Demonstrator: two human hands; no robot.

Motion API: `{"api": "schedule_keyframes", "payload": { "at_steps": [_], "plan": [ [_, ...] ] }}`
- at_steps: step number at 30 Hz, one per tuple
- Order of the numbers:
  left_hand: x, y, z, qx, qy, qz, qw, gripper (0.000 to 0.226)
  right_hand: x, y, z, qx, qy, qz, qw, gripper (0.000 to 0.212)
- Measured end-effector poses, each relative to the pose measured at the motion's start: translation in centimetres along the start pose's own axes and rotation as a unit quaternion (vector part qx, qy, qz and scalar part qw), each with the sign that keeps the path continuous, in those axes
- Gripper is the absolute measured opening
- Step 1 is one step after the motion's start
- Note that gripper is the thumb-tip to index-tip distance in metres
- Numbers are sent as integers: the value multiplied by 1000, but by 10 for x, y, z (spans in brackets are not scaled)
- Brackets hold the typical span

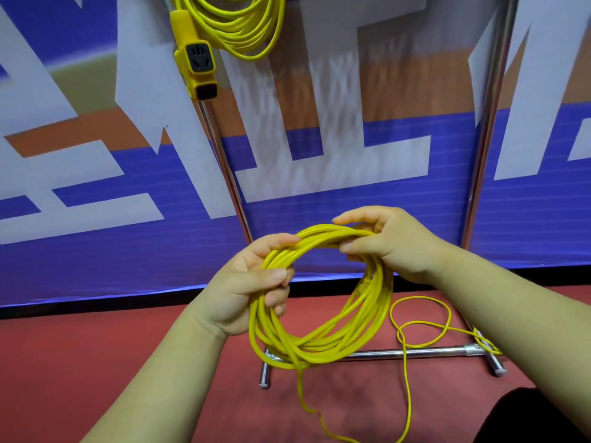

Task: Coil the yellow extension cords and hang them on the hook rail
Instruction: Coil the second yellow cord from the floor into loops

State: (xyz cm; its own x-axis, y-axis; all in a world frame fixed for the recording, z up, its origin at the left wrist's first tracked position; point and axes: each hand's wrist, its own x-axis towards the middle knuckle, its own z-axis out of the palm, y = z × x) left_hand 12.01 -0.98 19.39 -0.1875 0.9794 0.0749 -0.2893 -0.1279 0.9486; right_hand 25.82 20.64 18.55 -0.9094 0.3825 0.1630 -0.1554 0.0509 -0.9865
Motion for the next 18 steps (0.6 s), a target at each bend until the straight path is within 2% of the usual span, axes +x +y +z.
{"api": "schedule_keyframes", "payload": {
  "at_steps": [3,5,7,9,13,16,18],
  "plan": [
    [0,0,-1,-29,42,7,999,53,-3,6,2,-19,22,12,999,37],
    [-2,0,3,-28,78,25,996,49,-4,15,2,-101,41,19,994,43],
    [-2,2,8,-11,138,51,989,32,-5,21,4,-200,106,24,974,44],
    [1,3,10,-2,216,87,972,28,-8,23,13,-249,166,18,954,37],
    [3,5,3,-15,334,145,931,26,-17,34,43,-305,124,29,944,40],
    [2,5,-3,-33,380,154,912,26,-19,35,51,-361,160,9,919,45],
    [1,5,-4,-40,402,159,901,25,-20,35,52,-338,146,12,930,42]
  ]
}}
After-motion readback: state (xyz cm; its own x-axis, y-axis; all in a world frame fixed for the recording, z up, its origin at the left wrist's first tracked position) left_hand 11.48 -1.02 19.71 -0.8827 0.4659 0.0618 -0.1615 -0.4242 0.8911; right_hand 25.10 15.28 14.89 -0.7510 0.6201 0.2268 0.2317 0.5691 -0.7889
